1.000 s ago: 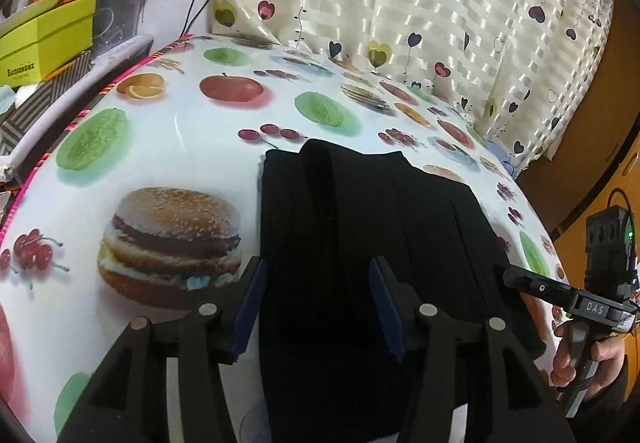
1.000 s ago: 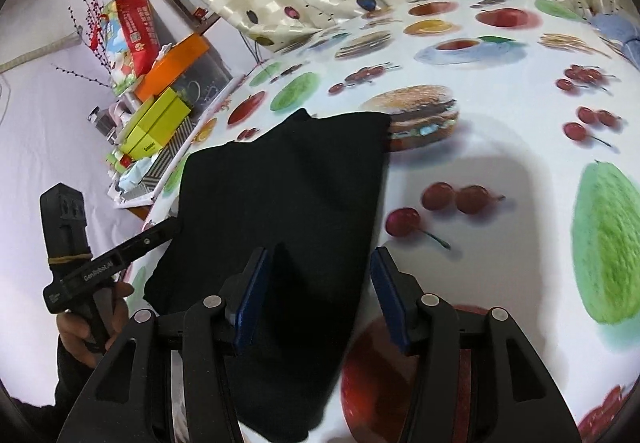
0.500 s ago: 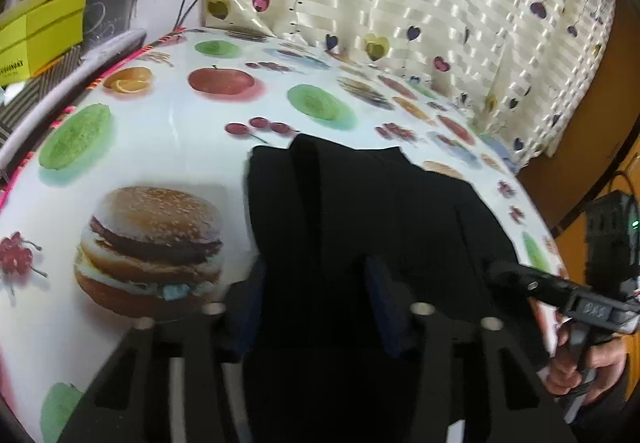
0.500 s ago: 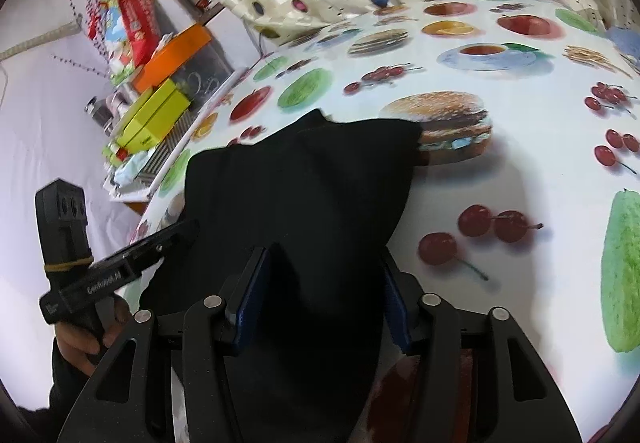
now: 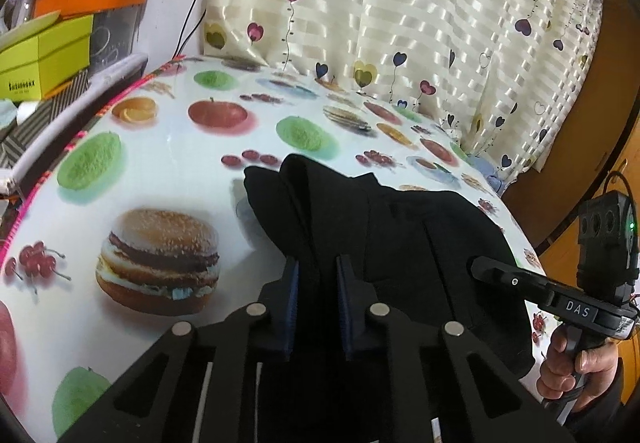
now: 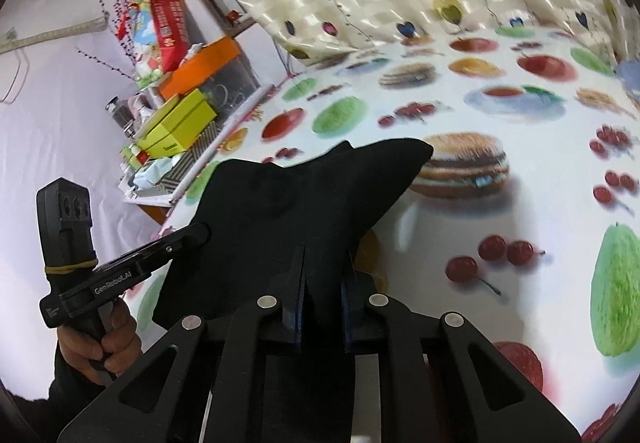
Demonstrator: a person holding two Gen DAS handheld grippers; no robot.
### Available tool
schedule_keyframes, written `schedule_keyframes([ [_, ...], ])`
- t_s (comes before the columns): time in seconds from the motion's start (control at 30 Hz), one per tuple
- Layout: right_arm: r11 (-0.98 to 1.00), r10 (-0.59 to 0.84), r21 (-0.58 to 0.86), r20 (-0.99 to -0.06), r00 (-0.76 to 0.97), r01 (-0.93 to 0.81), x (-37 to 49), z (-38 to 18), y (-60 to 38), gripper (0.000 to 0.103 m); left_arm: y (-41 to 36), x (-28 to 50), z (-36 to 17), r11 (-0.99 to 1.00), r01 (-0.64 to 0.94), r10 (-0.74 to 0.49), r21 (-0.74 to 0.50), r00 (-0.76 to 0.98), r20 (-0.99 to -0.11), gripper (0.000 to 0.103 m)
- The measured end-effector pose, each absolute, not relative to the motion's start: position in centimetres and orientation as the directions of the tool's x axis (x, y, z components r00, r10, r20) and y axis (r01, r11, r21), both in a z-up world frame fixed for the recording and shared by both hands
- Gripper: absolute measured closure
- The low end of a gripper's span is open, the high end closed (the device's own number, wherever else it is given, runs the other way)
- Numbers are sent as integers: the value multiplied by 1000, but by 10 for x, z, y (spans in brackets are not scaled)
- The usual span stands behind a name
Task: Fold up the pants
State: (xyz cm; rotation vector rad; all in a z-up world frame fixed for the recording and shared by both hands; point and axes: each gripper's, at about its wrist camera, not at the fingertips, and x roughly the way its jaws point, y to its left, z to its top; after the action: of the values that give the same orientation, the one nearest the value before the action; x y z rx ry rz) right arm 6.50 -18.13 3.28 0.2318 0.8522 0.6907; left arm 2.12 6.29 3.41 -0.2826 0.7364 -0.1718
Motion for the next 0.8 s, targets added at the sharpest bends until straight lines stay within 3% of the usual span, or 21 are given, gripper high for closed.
schedule_keyframes([
  [0.6, 700, 704, 429, -552, 447, -572, 131, 75, -106, 90, 113, 82, 79, 979, 26, -146, -204, 789, -597, 90],
  [0.8, 695, 703, 428, -572, 422, -578, 168, 62, -83, 89, 138, 118, 67, 983, 0, -115, -182, 775, -621, 90],
])
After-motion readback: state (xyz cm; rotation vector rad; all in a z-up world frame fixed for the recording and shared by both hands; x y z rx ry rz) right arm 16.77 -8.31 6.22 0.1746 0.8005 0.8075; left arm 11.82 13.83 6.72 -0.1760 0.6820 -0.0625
